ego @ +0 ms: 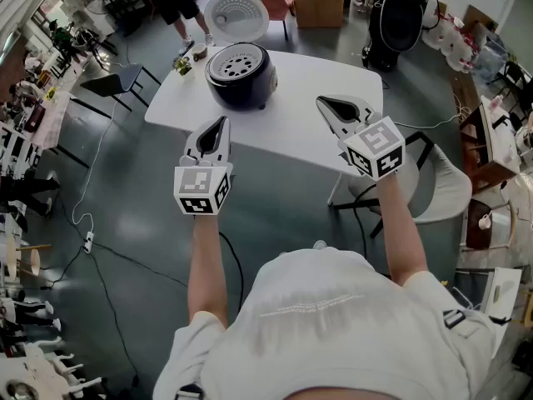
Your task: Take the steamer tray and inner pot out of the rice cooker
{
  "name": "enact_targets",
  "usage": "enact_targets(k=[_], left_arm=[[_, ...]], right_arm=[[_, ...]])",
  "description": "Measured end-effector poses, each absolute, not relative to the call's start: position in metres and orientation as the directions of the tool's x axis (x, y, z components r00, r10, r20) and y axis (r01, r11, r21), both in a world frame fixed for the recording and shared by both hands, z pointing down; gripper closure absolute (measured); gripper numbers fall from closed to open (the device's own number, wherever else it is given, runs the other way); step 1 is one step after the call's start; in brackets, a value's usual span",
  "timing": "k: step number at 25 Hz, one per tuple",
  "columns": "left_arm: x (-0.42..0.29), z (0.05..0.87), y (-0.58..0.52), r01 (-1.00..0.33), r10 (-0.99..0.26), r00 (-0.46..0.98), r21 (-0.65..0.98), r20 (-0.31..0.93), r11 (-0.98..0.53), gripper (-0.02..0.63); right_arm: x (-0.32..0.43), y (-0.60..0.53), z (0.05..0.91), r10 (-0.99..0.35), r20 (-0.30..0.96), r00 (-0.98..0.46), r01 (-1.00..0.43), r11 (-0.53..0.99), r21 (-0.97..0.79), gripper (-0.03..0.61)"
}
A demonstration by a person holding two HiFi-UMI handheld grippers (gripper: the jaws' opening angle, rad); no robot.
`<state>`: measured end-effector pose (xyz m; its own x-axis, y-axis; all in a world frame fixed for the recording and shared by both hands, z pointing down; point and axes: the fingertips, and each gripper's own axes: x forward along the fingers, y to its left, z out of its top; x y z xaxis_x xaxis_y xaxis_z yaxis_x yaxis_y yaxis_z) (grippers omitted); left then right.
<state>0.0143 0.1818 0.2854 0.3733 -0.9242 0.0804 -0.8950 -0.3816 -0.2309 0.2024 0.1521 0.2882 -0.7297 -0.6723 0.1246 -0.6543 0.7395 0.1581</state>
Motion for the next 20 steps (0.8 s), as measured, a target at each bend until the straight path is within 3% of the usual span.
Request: enact_targets(k=[20], left_arm=[[-0.02,0.292,0.174,-0.897,-0.917,0.389,-0.189,0.088,-0.399,0.6]], right_arm=[[0.172,0.141,0.301,-0.669,0.149,-0.728,-0.669,0.741,0.062,0.555]])
